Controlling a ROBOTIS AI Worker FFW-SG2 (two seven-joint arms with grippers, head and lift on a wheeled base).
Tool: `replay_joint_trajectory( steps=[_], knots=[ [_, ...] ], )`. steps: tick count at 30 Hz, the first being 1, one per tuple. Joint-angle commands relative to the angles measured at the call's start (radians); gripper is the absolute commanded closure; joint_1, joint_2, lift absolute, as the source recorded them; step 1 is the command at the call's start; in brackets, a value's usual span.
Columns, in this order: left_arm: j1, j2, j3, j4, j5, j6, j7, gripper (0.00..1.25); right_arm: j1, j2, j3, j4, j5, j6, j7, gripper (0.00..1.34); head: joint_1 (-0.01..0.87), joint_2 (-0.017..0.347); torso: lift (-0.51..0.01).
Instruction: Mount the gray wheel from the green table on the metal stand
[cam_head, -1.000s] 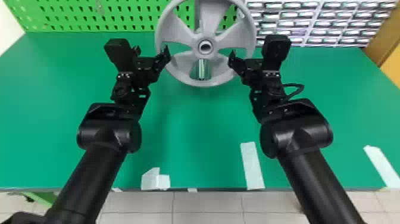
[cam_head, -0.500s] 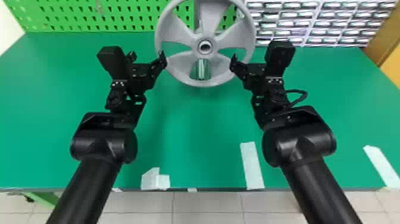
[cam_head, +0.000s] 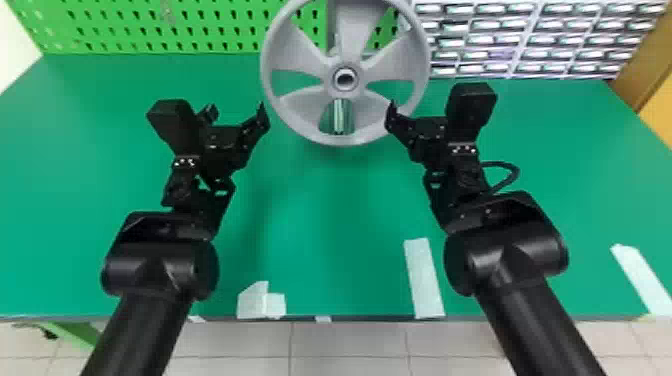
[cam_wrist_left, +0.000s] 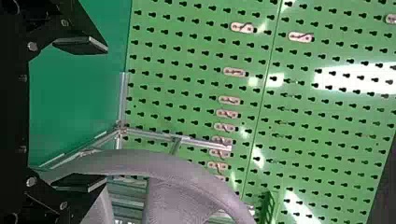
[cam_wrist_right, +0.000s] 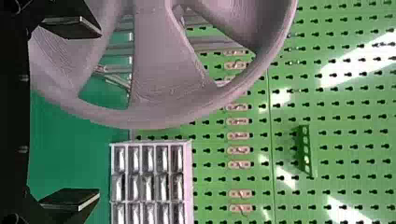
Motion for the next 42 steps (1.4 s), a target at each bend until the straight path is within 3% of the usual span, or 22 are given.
replay_joint_trajectory(
  steps=[1, 30, 42],
  knots=[
    [0.026, 0.003, 0.021, -0.030, -0.014, 0.012, -0.013, 0.29, 0.013, -0.006, -0.004, 0.000, 0.013, -0.020, 0.014, 0.10, 0.868, 0.052, -0.093],
    [0.138, 0.005, 0.122, -0.091, -0.046, 0.049, -0.140, 0.29, 0.062, -0.014, -0.052, 0.070, 0.053, -0.134, 0.208, 0.10, 0.868, 0.052, -0.093],
    [0.154, 0.005, 0.139, -0.089, -0.081, 0.032, -0.168, 0.29, 0.093, -0.017, -0.067, 0.087, 0.065, -0.178, 0.235, 0.10, 0.868, 0.052, -0.093]
  ],
)
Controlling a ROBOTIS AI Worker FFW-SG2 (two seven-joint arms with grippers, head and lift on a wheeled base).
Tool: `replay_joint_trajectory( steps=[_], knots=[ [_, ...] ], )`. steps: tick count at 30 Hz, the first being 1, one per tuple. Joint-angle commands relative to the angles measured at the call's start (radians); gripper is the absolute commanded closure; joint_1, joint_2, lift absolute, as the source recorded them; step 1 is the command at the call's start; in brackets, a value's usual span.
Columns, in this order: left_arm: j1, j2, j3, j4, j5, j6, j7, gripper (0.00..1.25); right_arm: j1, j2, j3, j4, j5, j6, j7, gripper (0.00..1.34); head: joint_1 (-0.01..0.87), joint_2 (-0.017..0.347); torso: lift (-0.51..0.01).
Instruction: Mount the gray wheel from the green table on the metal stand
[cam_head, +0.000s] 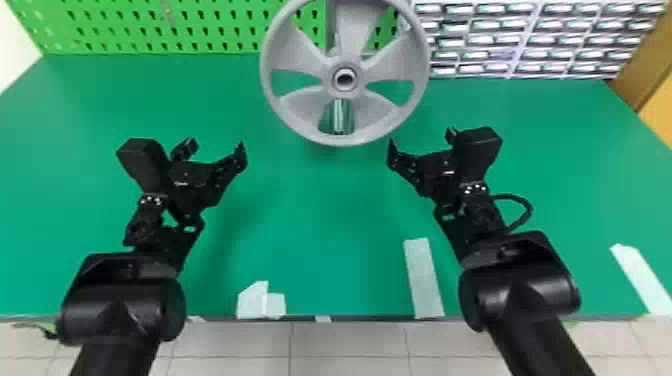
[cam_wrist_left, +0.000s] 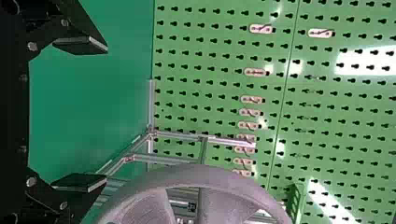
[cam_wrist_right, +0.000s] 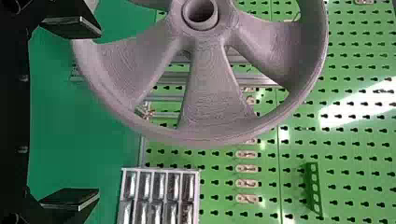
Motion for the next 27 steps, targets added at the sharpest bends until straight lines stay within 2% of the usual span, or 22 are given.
replay_joint_trajectory(
  steps=[1, 6, 12, 17, 23, 27],
  knots=[
    [0.002, 0.000, 0.004, 0.002, -0.014, -0.007, 0.000, 0.29, 0.013, -0.003, -0.008, 0.004, 0.012, -0.015, 0.007, 0.10, 0.868, 0.052, -0.093],
    [-0.001, 0.000, 0.017, 0.009, -0.040, -0.007, 0.000, 0.29, 0.032, -0.002, -0.023, 0.016, 0.009, -0.039, 0.007, 0.10, 0.868, 0.052, -0.093],
    [-0.004, -0.002, 0.033, 0.023, -0.042, -0.015, 0.005, 0.29, 0.050, 0.031, -0.071, 0.020, 0.019, -0.067, 0.007, 0.10, 0.868, 0.052, -0.093],
    [-0.003, -0.002, 0.036, 0.023, -0.048, -0.024, 0.032, 0.29, 0.056, 0.044, -0.089, 0.022, 0.024, -0.078, 0.005, 0.10, 0.868, 0.052, -0.093],
    [0.002, -0.002, 0.036, 0.023, -0.045, -0.046, 0.083, 0.29, 0.069, 0.050, -0.106, 0.022, 0.033, -0.090, -0.026, 0.10, 0.868, 0.052, -0.093],
    [0.002, -0.002, 0.040, 0.023, -0.043, -0.050, 0.088, 0.29, 0.072, 0.050, -0.106, 0.020, 0.029, -0.102, -0.053, 0.10, 0.868, 0.052, -0.093]
  ],
)
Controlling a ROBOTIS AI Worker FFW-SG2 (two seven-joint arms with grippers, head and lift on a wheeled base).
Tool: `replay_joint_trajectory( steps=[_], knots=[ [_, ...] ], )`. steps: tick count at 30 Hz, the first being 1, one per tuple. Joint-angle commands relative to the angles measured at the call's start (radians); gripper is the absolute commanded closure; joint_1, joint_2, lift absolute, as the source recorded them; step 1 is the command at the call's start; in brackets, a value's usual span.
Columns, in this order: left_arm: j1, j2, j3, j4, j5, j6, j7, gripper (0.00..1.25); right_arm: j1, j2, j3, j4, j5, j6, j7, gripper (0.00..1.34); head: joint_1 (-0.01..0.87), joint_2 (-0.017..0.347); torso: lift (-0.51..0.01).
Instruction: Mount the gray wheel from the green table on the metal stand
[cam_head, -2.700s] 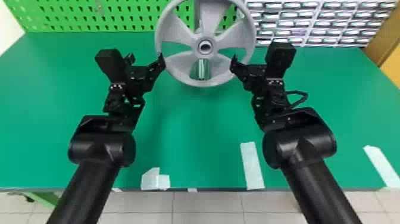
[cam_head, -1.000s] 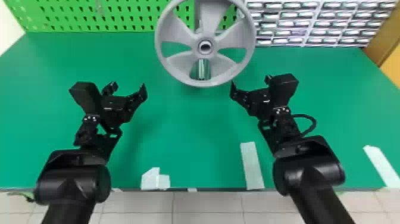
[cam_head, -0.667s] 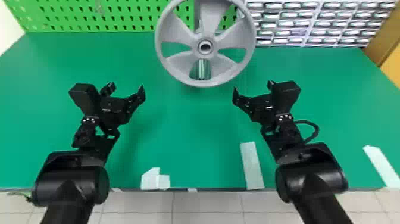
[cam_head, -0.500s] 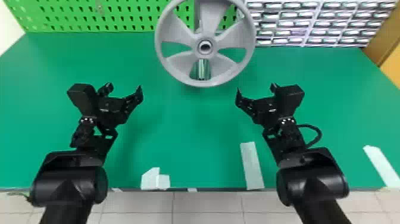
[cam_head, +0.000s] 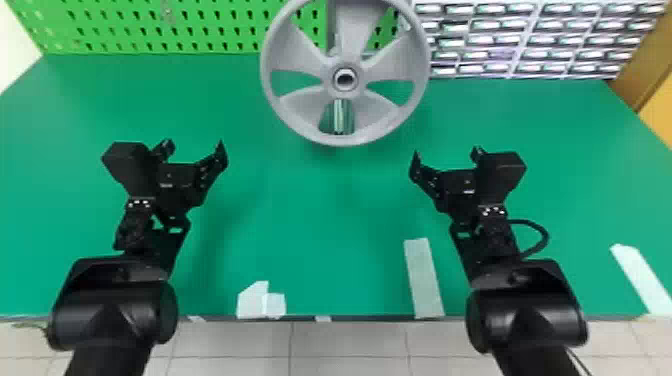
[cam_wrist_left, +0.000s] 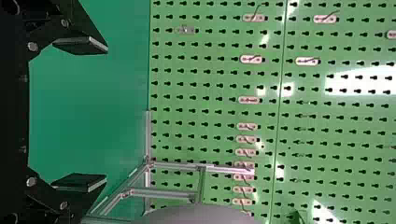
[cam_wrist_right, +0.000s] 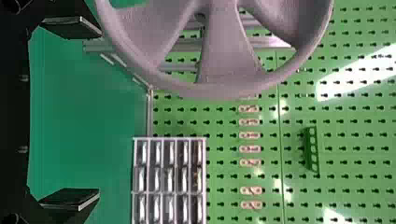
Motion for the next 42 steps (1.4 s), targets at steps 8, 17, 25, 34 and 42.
replay_joint_trajectory(
  steps=[8, 17, 25, 34, 42],
  knots=[
    [0.002, 0.000, -0.009, 0.000, 0.007, -0.013, 0.029, 0.29, 0.002, 0.001, 0.000, -0.001, -0.007, -0.013, -0.013, 0.10, 0.868, 0.052, -0.093],
    [0.005, 0.000, -0.014, -0.002, 0.022, -0.024, 0.057, 0.29, 0.004, 0.001, -0.003, -0.001, -0.013, -0.016, -0.013, 0.10, 0.868, 0.052, -0.093],
    [-0.001, 0.000, -0.015, -0.002, 0.027, -0.025, 0.062, 0.29, 0.004, 0.001, -0.007, -0.001, -0.016, -0.016, -0.013, 0.10, 0.868, 0.052, -0.093],
    [-0.003, 0.000, -0.022, -0.002, 0.033, -0.030, 0.063, 0.29, 0.002, 0.001, -0.009, -0.001, -0.016, -0.025, -0.013, 0.10, 0.868, 0.052, -0.093],
    [-0.004, 0.000, -0.020, -0.002, 0.037, -0.031, 0.065, 0.29, 0.001, 0.001, -0.012, -0.001, -0.016, -0.025, -0.013, 0.10, 0.868, 0.052, -0.093]
  ],
)
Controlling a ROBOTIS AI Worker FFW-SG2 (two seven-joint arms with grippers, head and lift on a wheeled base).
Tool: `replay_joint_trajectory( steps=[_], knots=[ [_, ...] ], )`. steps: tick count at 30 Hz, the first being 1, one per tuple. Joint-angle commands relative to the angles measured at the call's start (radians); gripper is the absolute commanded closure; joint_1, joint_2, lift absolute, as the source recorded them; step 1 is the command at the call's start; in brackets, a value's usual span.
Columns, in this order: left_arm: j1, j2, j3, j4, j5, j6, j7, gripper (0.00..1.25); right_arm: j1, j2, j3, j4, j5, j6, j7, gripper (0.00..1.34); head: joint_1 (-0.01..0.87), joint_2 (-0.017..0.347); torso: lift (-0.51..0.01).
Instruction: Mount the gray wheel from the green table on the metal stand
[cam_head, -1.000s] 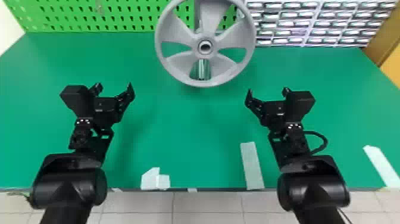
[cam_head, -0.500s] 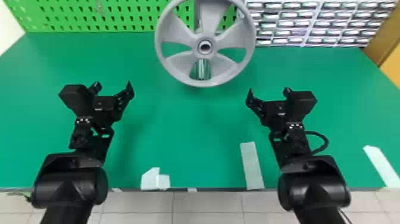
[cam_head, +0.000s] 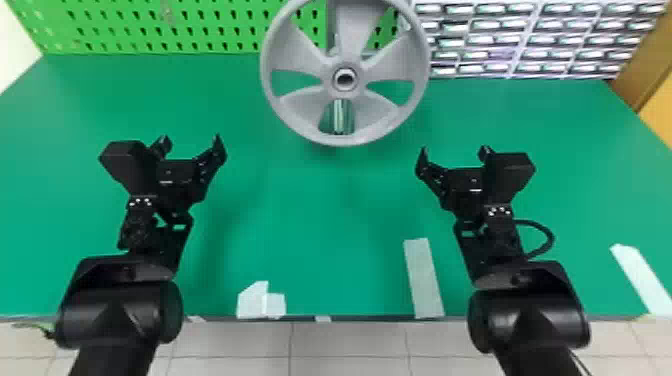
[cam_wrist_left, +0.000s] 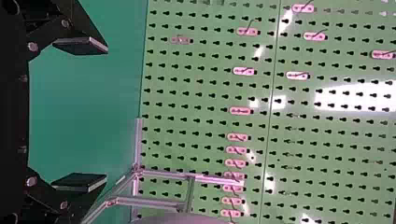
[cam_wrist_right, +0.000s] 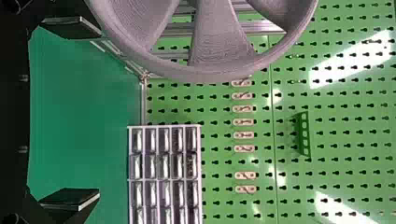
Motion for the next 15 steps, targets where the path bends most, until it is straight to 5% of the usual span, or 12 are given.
replay_joint_trajectory(
  steps=[1, 15],
  knots=[
    [-0.001, 0.000, 0.002, 0.000, 0.001, -0.002, 0.001, 0.29, -0.002, 0.001, -0.001, 0.000, 0.000, 0.000, 0.000, 0.10, 0.868, 0.052, -0.093],
    [-0.005, 0.000, 0.001, -0.002, 0.008, -0.004, 0.001, 0.29, -0.006, 0.001, -0.001, -0.001, -0.003, -0.005, 0.000, 0.10, 0.868, 0.052, -0.093]
  ],
)
